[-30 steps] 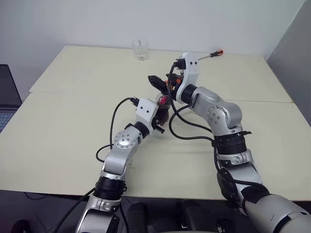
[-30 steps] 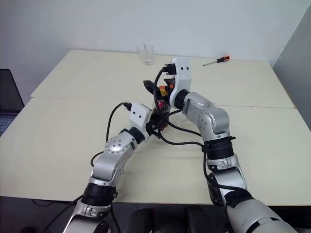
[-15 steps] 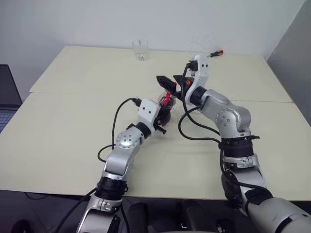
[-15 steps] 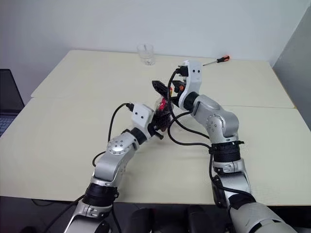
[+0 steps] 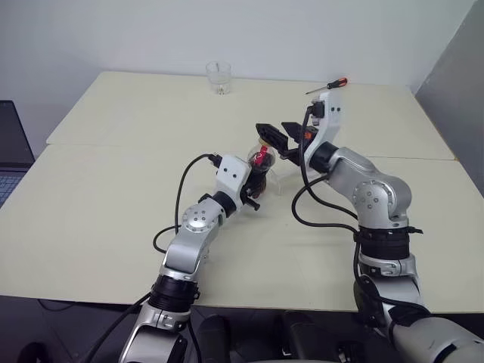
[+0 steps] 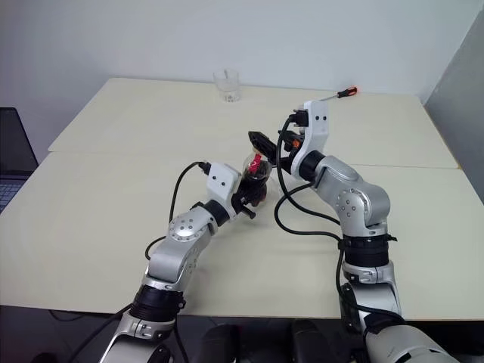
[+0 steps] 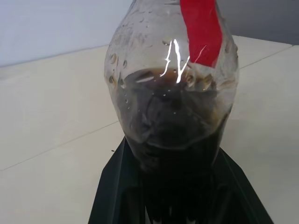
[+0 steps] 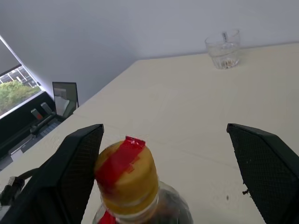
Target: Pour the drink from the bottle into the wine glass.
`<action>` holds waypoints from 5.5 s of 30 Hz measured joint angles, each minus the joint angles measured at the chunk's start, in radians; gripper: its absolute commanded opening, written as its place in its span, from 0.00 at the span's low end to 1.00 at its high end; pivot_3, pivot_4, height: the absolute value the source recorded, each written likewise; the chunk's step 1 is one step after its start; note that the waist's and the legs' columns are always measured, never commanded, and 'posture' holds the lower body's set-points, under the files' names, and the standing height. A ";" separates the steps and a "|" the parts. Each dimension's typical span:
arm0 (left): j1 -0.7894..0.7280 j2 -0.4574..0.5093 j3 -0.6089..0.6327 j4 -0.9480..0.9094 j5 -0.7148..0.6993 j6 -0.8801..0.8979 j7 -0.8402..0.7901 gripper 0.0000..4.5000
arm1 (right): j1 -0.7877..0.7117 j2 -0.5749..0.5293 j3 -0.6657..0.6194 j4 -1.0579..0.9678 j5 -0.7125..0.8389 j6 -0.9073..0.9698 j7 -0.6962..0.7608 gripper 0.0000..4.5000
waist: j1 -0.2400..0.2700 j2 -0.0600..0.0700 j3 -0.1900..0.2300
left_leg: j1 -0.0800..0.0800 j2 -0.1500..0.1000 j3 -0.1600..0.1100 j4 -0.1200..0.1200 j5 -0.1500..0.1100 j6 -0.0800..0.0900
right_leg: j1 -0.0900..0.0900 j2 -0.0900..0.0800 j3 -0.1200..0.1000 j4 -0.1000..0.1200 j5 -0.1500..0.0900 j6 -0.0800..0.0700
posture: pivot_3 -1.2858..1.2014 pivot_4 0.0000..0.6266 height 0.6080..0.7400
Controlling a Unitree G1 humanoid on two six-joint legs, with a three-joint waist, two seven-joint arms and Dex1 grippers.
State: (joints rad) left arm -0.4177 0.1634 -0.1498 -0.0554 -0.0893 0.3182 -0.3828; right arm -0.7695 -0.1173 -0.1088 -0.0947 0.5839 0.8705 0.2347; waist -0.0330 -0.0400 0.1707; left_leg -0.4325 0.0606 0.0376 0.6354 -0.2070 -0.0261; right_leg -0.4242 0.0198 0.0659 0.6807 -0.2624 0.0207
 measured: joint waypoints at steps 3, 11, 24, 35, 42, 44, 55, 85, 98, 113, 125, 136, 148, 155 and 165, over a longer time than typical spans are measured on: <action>0.000 0.002 0.000 0.001 0.000 0.000 0.000 0.19 | 0.020 -0.006 -0.009 -0.038 0.020 0.028 -0.011 1.00 | 0.000 0.000 0.000 | 0.000 0.000 0.000 0.000 0.000 0.000 | 0.000 0.000 0.000 0.000 0.000 0.000 | 0.52 0.24 1.00; 0.000 0.008 0.000 0.006 0.000 0.000 0.000 0.19 | 0.051 -0.029 -0.014 -0.094 0.039 0.061 -0.023 1.00 | 0.000 0.000 0.000 | 0.000 0.000 0.000 0.000 0.000 0.000 | 0.000 0.000 0.000 0.000 0.000 0.000 | 0.52 0.24 1.00; -0.001 0.009 0.029 0.007 0.000 -0.015 0.002 0.19 | 0.082 -0.081 -0.035 -0.101 0.049 0.103 -0.034 1.00 | 0.000 0.000 0.000 | 0.000 0.000 0.000 0.000 0.000 0.000 | 0.000 0.000 0.000 0.000 0.000 0.000 | 0.52 0.24 1.00; -0.001 0.009 0.030 0.007 0.000 -0.018 0.002 0.19 | 0.079 -0.098 -0.034 -0.135 0.118 0.132 0.020 1.00 | 0.000 0.000 0.000 | 0.000 0.000 0.000 0.000 0.000 0.000 | 0.000 0.001 0.000 0.000 0.000 0.000 | 0.52 0.24 1.00; -0.001 0.008 0.030 0.007 0.000 -0.018 0.002 0.19 | 0.038 -0.075 -0.031 -0.133 0.145 0.140 0.023 1.00 | 0.000 0.000 0.000 | 0.000 0.000 0.000 0.000 0.000 0.000 | 0.000 0.001 0.000 0.000 0.000 0.000 | 0.52 0.24 1.00; -0.001 0.008 0.031 0.007 0.000 -0.018 0.002 0.19 | 0.028 -0.066 -0.026 -0.132 0.146 0.140 0.024 1.00 | 0.000 0.000 0.000 | 0.000 0.000 -0.001 0.000 0.000 0.000 | 0.000 0.001 0.000 0.000 0.000 0.000 | 0.52 0.24 1.00; -0.001 0.008 0.031 0.007 0.000 -0.018 0.006 0.19 | 0.003 -0.040 0.002 -0.073 0.136 0.114 0.026 1.00 | 0.000 0.000 0.000 | 0.000 0.000 0.000 0.000 0.000 0.000 | 0.000 0.001 0.000 0.000 0.000 0.000 | 0.52 0.24 1.00; 0.008 0.008 0.030 -0.017 0.000 -0.017 0.022 0.19 | -0.035 0.001 0.035 0.011 0.096 0.049 0.050 0.73 | 0.000 0.000 0.000 | 0.000 0.000 0.000 0.001 0.000 0.000 | 0.000 0.001 0.000 0.000 0.000 0.000 | 0.52 0.24 1.00; 0.014 0.008 0.030 -0.017 0.000 -0.015 0.023 0.19 | -0.049 0.001 0.036 0.025 0.080 0.036 0.056 0.56 | 0.000 0.000 0.000 | 0.000 0.000 0.000 0.001 0.000 0.000 | 0.000 0.001 0.000 0.000 0.000 0.000 | 0.52 0.24 1.00; 0.014 0.008 0.031 -0.017 0.000 -0.015 0.026 0.19 | -0.049 0.003 0.036 0.030 0.063 0.030 0.069 0.27 | 0.000 0.000 0.000 | 0.000 0.000 0.000 0.001 0.000 0.000 | 0.000 0.001 0.000 0.000 0.000 0.000 | 0.52 0.24 1.00; 0.015 0.009 0.031 -0.021 0.000 -0.013 0.026 0.19 | -0.065 0.016 -0.017 0.027 0.109 0.028 0.072 0.27 | 0.000 0.000 0.000 | 0.000 0.000 0.000 0.001 0.000 0.000 | 0.000 0.001 0.000 0.000 0.000 0.000 | 0.52 0.24 1.00; 0.015 0.011 0.032 -0.022 0.000 -0.014 0.028 0.19 | -0.014 -0.071 -0.076 0.021 0.080 -0.015 0.000 0.27 | 0.001 0.000 0.000 | 0.000 0.000 0.000 0.001 0.000 0.000 | 0.001 -0.001 0.000 -0.001 0.000 0.000 | 0.52 0.24 1.00; 0.019 0.041 0.235 0.006 0.019 -0.144 0.204 0.19 | 0.313 -0.171 -0.213 0.019 -0.135 -0.135 -0.196 0.27 | -0.004 0.001 0.000 | 0.002 -0.001 0.000 0.000 0.000 0.000 | 0.002 0.003 0.003 0.000 0.000 0.000 | 0.52 0.24 1.00; -0.001 0.077 0.338 0.228 0.013 -0.286 0.244 0.19 | 0.357 -0.151 -0.172 0.095 -0.209 -0.146 -0.214 0.27 | -0.002 0.001 0.000 | 0.002 -0.001 0.002 0.000 0.000 0.000 | 0.001 0.004 0.002 -0.001 0.000 -0.001 | 0.52 0.24 1.00; -0.025 0.147 0.398 0.407 0.027 -0.449 0.301 0.19 | 0.359 -0.189 -0.184 0.136 -0.251 -0.164 -0.212 0.64 | 0.003 0.000 0.000 | 0.002 0.000 0.002 0.001 0.000 0.000 | 0.002 0.002 0.002 -0.001 0.001 -0.001 | 0.52 0.24 1.00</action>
State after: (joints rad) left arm -0.4426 0.3100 0.2484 0.3513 -0.0622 -0.1312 -0.0819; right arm -0.4105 -0.3061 -0.2930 0.0416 0.3327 0.7069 0.0229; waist -0.0298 -0.0395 0.1706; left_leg -0.4307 0.0603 0.0401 0.6363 -0.2070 -0.0261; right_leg -0.4226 0.0221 0.0681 0.6800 -0.2615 0.0195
